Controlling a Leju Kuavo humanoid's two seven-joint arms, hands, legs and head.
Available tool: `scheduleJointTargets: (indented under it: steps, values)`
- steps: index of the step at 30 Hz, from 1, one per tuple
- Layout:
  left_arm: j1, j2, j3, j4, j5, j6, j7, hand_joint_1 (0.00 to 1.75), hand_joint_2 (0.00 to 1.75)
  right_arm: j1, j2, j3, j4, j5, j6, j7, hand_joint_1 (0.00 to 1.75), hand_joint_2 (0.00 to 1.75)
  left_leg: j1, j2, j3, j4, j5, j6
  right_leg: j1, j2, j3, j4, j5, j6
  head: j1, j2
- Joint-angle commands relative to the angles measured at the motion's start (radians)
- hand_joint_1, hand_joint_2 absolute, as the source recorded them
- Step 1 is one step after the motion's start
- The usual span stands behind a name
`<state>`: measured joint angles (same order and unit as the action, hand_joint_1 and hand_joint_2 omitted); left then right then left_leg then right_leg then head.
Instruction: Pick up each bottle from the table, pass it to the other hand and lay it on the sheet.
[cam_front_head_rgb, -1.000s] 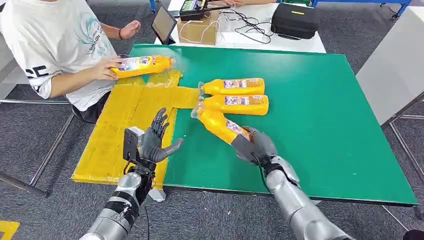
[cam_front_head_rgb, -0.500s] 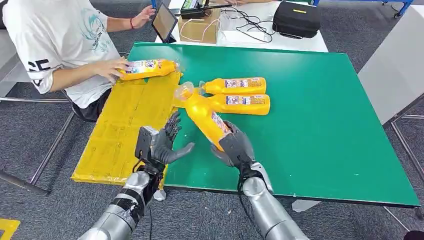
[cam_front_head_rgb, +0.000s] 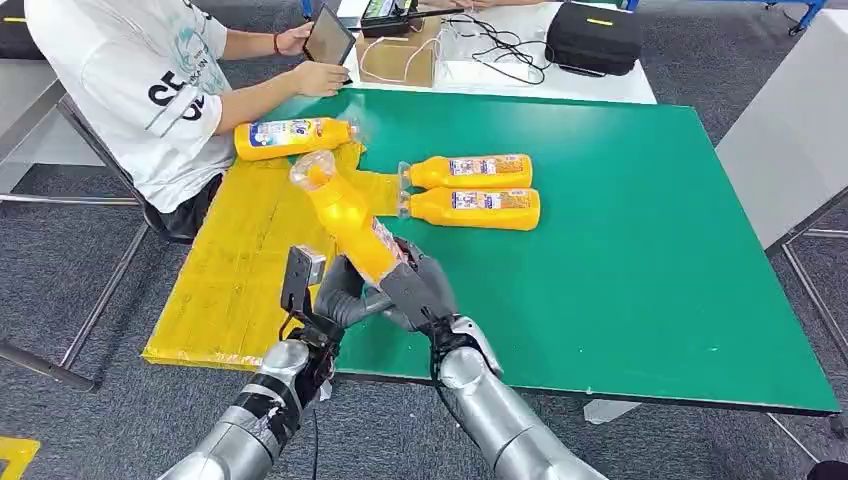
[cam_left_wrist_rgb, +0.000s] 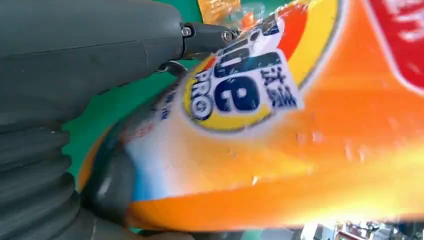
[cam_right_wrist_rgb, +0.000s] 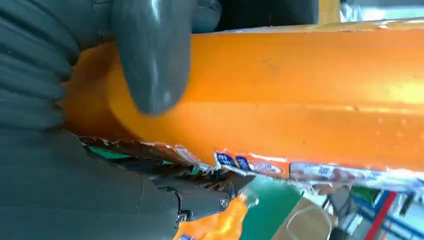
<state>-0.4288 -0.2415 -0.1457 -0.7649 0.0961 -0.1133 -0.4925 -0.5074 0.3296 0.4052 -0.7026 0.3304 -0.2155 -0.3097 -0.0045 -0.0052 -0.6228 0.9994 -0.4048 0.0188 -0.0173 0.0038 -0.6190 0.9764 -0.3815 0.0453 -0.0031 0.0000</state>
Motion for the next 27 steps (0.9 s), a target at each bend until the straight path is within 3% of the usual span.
scheduleJointTargets:
  steps: [1,9,10,11,12,27]
  values:
    - [-0.052,0.008,-0.045,0.03,0.012,-0.007,0.007,0.0,1.75,-0.074,0.019,0.164,0.178,-0.02,0.015,0.029,1.75,1.75,0.002,0.001,0.004,0.001,-0.003,-0.001,0.002,0.0,0.004,0.0,-0.002,-0.002,0.0,0.0]
    - [-0.052,0.011,-0.038,0.034,0.046,-0.031,0.006,0.0,1.75,-0.079,0.019,0.245,0.231,-0.021,0.027,0.052,1.75,1.75,0.001,-0.001,0.002,0.0,-0.001,-0.001,0.001,-0.001,0.002,0.0,-0.001,-0.001,0.0,0.0]
    - [-0.05,0.013,-0.039,0.028,0.05,-0.044,-0.001,0.0,1.75,-0.084,0.019,0.253,0.242,-0.014,0.028,0.057,1.41,1.75,0.002,-0.002,0.004,0.001,-0.002,-0.002,0.002,-0.002,0.005,0.0,-0.003,-0.002,0.0,0.0]
    - [-0.046,0.013,-0.026,0.024,0.065,-0.048,-0.004,1.75,1.75,-0.086,0.019,0.25,0.245,-0.013,0.015,0.058,0.3,1.75,0.001,-0.001,0.003,0.0,-0.002,-0.001,0.001,-0.002,0.003,0.0,-0.002,-0.002,0.0,0.0]
    - [-0.046,0.013,-0.026,0.024,0.065,-0.048,-0.004,1.75,1.75,-0.086,0.019,0.25,0.245,-0.013,0.015,0.058,0.0,1.75,0.001,-0.001,0.002,0.0,-0.001,-0.001,0.001,-0.001,0.002,0.0,-0.001,-0.001,0.0,0.0]
    - [-0.027,0.019,0.013,-0.017,0.076,-0.01,-0.019,1.75,1.75,-0.081,0.002,0.199,0.212,-0.025,-0.02,0.042,0.0,1.75,0.001,-0.001,0.003,0.001,-0.002,-0.002,0.002,-0.002,0.004,0.0,-0.003,-0.002,0.0,0.0]
